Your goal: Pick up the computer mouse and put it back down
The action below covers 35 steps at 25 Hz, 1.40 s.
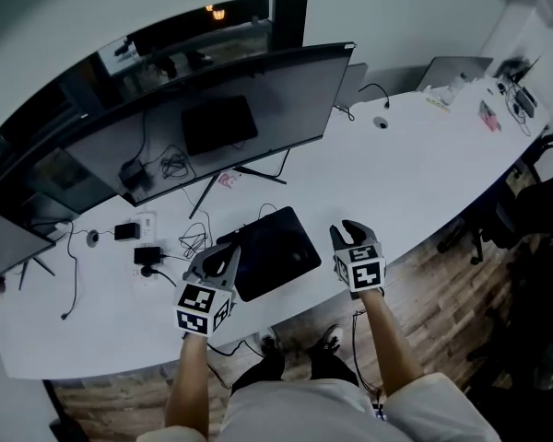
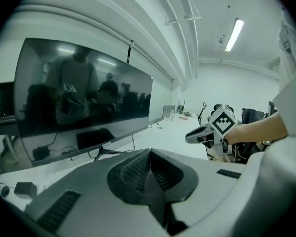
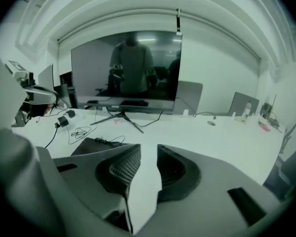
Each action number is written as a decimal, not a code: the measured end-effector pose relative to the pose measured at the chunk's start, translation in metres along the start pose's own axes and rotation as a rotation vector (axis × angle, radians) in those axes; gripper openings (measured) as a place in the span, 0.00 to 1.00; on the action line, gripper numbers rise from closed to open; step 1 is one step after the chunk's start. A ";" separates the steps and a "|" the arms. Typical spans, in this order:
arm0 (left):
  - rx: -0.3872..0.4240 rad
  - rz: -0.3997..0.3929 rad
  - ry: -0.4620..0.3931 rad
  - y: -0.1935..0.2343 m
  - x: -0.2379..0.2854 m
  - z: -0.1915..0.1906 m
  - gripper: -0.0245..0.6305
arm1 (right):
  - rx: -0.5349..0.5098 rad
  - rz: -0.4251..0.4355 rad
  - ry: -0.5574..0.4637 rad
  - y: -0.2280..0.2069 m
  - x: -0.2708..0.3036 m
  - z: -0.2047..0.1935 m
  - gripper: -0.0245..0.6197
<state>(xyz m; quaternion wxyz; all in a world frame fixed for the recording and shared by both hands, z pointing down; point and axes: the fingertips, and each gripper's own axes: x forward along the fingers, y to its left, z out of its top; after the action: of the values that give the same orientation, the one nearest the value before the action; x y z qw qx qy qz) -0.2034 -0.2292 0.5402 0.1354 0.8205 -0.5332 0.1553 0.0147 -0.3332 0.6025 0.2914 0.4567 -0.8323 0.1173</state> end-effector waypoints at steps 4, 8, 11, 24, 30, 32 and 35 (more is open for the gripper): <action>0.036 -0.015 -0.084 -0.018 0.008 0.060 0.06 | -0.012 -0.061 -0.110 -0.048 -0.061 0.046 0.06; 0.081 -0.030 -0.183 -0.042 0.015 0.123 0.06 | -0.033 -0.098 -0.231 -0.085 -0.121 0.092 0.06; 0.138 -0.032 -0.239 -0.061 0.018 0.161 0.06 | -0.084 -0.121 -0.320 -0.104 -0.165 0.124 0.06; 0.347 -0.001 -0.389 -0.134 0.003 0.246 0.06 | -0.199 -0.122 -0.492 -0.121 -0.271 0.168 0.06; 0.368 -0.027 -0.380 -0.149 0.003 0.246 0.06 | -0.219 -0.103 -0.490 -0.115 -0.271 0.169 0.06; 0.373 -0.030 -0.372 -0.151 0.003 0.244 0.06 | -0.217 -0.097 -0.494 -0.114 -0.269 0.170 0.06; 0.377 -0.025 -0.363 -0.149 0.002 0.241 0.06 | -0.213 -0.091 -0.496 -0.112 -0.267 0.170 0.06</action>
<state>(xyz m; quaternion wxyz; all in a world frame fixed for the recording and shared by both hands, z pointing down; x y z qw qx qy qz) -0.0400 -0.2652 0.3122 -0.1156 0.8522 -0.5002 0.1005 0.1536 -0.2894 0.3003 0.1301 0.4753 -0.8644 -0.0994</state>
